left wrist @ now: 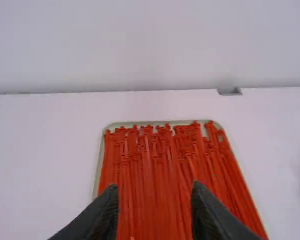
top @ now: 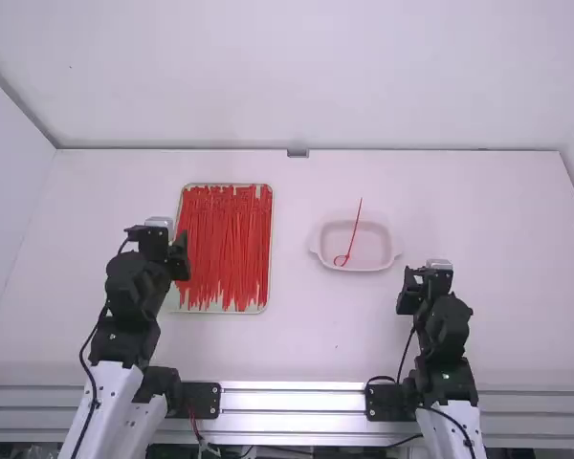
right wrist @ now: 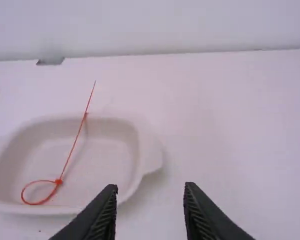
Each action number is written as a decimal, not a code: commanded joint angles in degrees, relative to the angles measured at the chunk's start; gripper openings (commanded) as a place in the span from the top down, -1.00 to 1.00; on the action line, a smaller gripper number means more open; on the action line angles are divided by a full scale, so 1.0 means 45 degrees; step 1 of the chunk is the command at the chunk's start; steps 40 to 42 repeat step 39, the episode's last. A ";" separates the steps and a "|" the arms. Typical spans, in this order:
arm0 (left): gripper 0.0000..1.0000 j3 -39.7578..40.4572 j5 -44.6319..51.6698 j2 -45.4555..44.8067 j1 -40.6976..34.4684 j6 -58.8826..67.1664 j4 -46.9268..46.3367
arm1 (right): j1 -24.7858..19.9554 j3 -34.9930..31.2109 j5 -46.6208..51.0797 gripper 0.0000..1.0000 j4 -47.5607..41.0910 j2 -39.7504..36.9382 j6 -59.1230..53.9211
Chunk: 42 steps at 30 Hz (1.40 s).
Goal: Fasten the cable tie
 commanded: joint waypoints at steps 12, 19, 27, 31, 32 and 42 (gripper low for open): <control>0.83 -0.3305 -0.0260 -0.3354 -0.0046 0.0007 0.0032 | 0.0027 -0.0498 -0.0017 0.77 0.0036 -0.2741 -0.0002; 1.00 -0.4618 -0.0260 -0.4667 -0.0046 0.0007 0.0032 | 0.0027 -0.0498 -0.0017 0.93 0.0036 -0.3650 -0.0002; 1.00 -0.4782 -0.0260 -0.5906 -0.0046 0.0007 0.0032 | 0.0027 -0.0498 -0.0017 1.00 0.0036 -0.3650 -0.0002; 1.00 -0.4782 -0.0260 -0.6488 -0.0046 0.0007 0.0032 | 0.0027 -0.0498 -0.0017 1.00 0.0036 -0.3650 -0.0002; 1.00 -0.4782 -0.0260 -0.6599 -0.0046 0.0007 0.0032 | 0.0027 -0.0498 -0.0017 1.00 0.0036 -0.3650 -0.0002; 1.00 -0.4782 -0.0260 -0.7327 -0.0046 0.0007 0.0032 | 0.0027 -0.0498 -0.0017 1.00 0.0036 -0.3650 -0.0002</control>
